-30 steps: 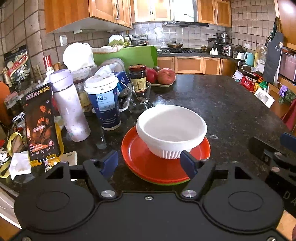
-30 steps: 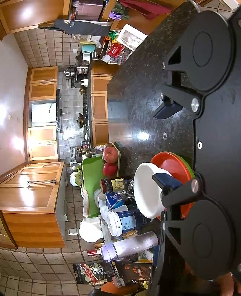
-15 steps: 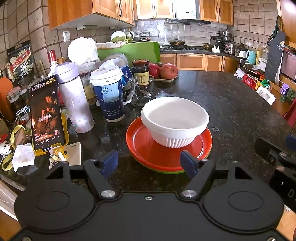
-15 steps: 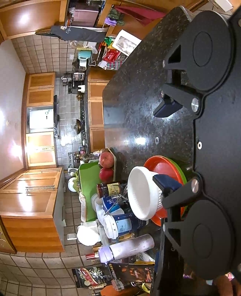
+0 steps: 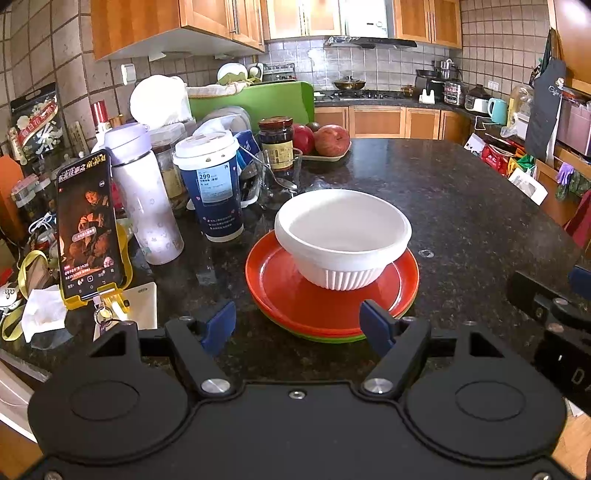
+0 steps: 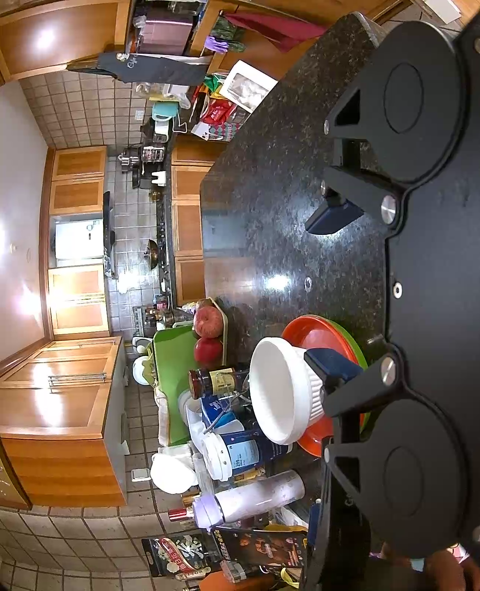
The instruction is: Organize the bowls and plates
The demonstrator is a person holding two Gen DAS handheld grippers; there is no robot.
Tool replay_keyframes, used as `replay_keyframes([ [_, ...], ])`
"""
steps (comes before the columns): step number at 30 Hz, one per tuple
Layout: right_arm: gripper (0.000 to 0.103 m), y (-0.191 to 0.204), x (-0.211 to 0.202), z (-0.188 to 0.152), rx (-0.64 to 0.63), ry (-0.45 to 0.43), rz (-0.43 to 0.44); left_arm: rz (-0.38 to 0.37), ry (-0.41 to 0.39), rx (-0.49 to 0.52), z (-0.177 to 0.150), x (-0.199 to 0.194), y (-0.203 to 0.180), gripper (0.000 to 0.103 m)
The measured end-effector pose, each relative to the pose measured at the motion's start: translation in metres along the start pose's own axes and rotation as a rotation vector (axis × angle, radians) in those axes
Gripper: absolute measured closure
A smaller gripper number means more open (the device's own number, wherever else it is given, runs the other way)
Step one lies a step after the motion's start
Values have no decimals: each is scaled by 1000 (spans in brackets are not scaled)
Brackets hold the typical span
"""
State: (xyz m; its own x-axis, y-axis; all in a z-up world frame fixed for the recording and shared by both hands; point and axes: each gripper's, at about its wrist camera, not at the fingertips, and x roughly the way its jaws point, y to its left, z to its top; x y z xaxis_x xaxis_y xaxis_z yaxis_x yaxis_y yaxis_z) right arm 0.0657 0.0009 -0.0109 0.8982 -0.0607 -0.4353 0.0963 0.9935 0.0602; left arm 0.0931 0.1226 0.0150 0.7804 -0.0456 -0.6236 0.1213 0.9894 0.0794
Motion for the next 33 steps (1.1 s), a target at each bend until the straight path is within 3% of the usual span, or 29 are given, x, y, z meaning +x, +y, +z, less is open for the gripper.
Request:
replay_keyframes([
  [33, 33, 6, 12, 2, -10, 24, 11, -7, 30, -10, 2, 9, 6, 27],
])
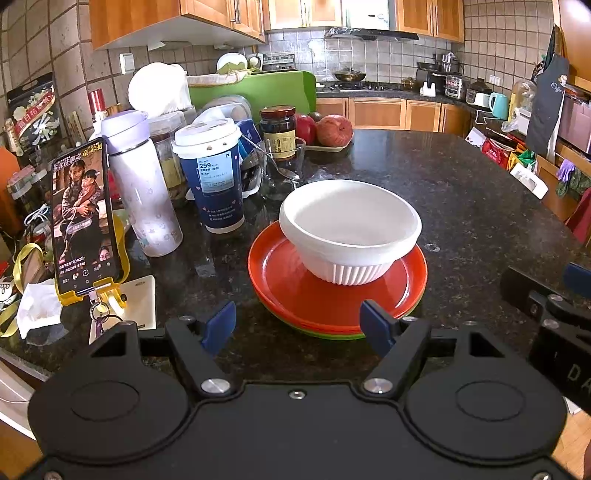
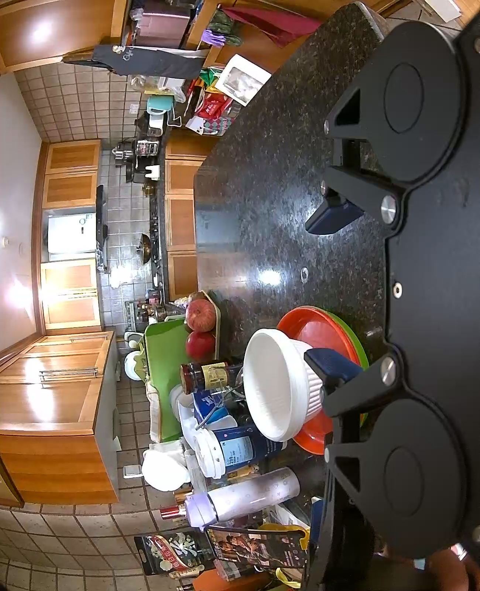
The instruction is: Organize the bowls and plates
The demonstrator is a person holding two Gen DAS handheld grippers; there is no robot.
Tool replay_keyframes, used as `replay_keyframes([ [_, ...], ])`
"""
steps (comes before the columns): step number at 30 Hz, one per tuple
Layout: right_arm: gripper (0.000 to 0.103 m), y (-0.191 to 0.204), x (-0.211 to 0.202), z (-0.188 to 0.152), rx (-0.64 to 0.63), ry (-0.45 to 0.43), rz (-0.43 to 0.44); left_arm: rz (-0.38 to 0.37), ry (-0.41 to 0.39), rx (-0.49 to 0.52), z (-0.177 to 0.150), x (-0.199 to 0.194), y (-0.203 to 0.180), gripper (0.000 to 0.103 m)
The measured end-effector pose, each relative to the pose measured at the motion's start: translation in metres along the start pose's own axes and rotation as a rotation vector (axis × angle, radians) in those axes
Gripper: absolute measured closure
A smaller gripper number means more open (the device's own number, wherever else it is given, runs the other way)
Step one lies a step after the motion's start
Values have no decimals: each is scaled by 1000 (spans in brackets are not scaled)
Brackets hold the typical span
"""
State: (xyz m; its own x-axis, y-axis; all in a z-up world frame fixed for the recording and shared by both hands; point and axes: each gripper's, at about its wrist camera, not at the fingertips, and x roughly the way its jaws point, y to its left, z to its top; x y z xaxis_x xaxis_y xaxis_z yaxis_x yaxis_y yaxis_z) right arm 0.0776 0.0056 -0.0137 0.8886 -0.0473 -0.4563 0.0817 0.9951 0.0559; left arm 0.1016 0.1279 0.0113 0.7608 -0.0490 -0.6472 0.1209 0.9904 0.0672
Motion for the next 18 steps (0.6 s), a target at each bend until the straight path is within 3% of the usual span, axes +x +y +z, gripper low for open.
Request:
replay_keyframes([
  [18, 32, 2, 17, 6, 8, 10, 4, -14, 9, 1, 5, 9, 7, 27],
])
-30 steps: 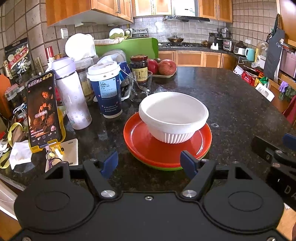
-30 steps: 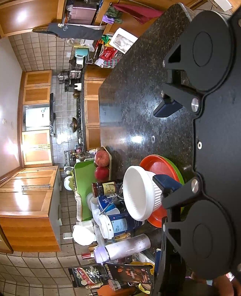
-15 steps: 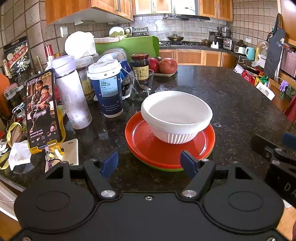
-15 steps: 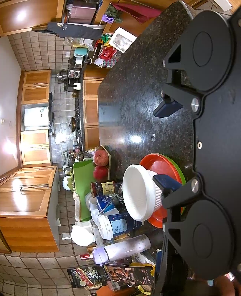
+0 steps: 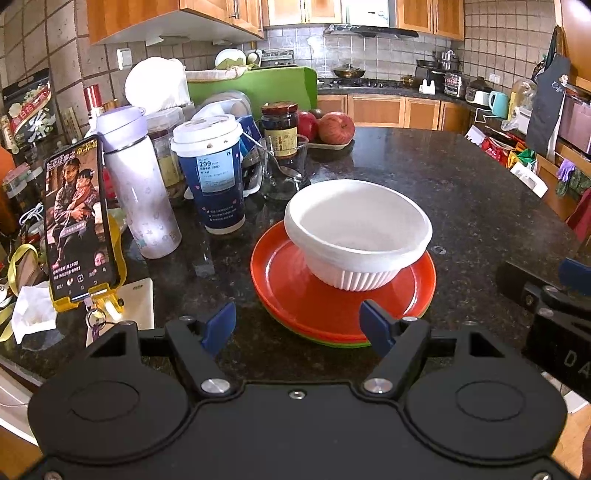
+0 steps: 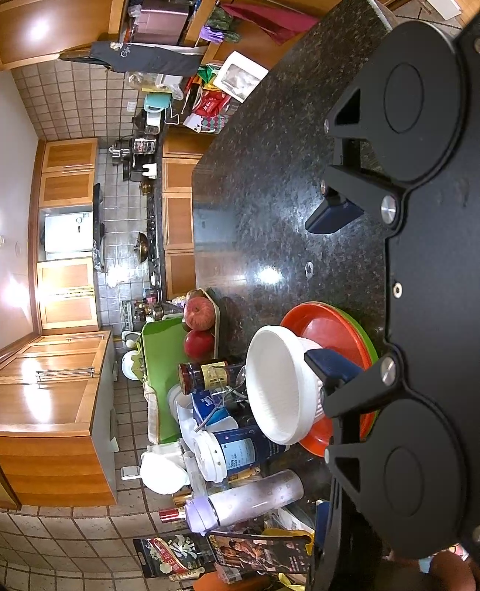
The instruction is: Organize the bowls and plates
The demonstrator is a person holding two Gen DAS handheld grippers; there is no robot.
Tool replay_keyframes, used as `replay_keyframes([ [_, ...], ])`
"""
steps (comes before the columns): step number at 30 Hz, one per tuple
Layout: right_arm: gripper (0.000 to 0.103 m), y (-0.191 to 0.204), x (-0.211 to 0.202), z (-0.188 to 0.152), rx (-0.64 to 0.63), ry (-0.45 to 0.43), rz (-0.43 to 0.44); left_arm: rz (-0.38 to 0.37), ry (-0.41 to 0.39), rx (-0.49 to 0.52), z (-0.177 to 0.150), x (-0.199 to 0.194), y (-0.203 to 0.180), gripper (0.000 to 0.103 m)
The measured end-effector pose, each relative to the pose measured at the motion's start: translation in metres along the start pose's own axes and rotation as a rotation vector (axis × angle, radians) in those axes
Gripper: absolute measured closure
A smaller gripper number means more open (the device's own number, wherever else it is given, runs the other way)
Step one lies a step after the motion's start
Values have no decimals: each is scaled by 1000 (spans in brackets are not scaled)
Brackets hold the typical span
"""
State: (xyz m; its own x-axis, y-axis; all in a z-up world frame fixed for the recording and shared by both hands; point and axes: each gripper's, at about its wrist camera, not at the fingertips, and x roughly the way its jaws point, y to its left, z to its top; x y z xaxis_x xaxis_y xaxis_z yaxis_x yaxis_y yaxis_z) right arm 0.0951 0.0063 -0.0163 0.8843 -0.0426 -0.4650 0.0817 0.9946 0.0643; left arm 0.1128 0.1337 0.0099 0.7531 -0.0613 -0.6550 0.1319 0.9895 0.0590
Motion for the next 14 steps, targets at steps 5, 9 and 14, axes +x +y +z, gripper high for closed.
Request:
replay_keyframes([
  [5, 32, -2, 4, 4, 0, -2, -2, -10, -5, 2, 3, 1, 2, 27],
  [9, 31, -4, 13, 7, -3, 5, -5, -13, -4, 3, 5, 5, 3, 27],
  [14, 31, -5, 23, 9, -3, 18, -6, -21, 8, 10, 10, 14, 3, 27],
])
